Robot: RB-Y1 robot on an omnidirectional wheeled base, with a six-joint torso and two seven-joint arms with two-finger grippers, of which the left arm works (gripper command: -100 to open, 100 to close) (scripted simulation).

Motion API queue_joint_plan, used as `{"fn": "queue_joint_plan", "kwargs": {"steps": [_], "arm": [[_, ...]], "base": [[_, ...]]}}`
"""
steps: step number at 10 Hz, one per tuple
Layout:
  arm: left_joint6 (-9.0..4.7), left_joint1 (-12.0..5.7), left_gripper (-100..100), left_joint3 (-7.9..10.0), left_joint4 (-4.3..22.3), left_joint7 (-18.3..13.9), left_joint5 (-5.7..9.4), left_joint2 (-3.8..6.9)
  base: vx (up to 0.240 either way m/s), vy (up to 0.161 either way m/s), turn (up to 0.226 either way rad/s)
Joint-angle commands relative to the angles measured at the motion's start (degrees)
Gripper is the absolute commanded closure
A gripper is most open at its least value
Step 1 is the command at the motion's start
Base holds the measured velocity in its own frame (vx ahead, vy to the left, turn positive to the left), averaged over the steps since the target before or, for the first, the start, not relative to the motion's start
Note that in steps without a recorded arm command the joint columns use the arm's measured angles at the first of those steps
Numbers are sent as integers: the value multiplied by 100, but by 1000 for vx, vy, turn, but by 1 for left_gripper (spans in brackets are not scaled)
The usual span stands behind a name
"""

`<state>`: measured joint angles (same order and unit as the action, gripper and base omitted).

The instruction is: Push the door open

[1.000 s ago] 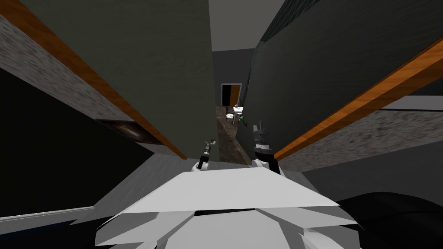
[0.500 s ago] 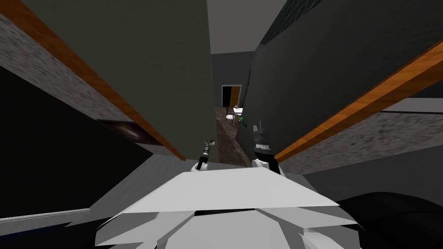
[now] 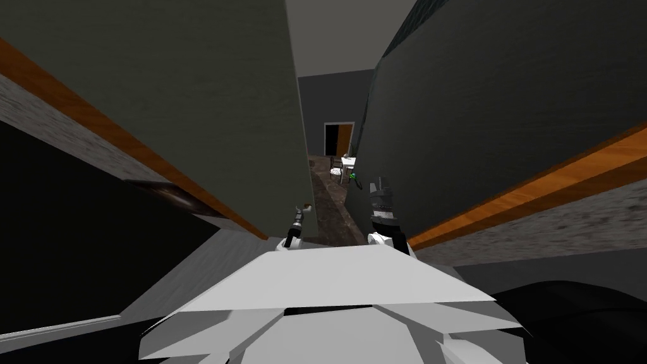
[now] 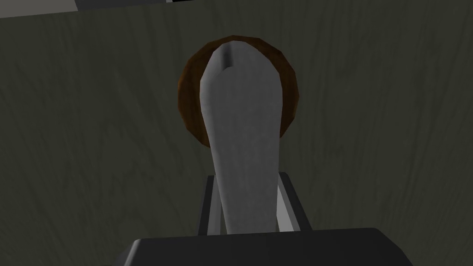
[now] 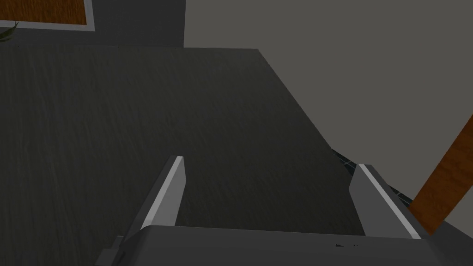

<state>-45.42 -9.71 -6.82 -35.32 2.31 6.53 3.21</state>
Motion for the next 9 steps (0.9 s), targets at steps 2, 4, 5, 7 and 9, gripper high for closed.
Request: {"fn": "queue_joint_plan", "kwargs": {"steps": [2,4,5,7,9], "arm": [[-87,-82,100,232,98,78,111,116],[-87,-82,100,297,212,95,144,137],[-87,-82,100,297,117,95,144,137],[-89,-85,100,463,119,141,228,177],[-91,-86,100,564,128,169,280,190]], "base": [[198,-100,63],[179,-89,53],[41,-4,2],[137,-78,74],[154,-91,56]]}}
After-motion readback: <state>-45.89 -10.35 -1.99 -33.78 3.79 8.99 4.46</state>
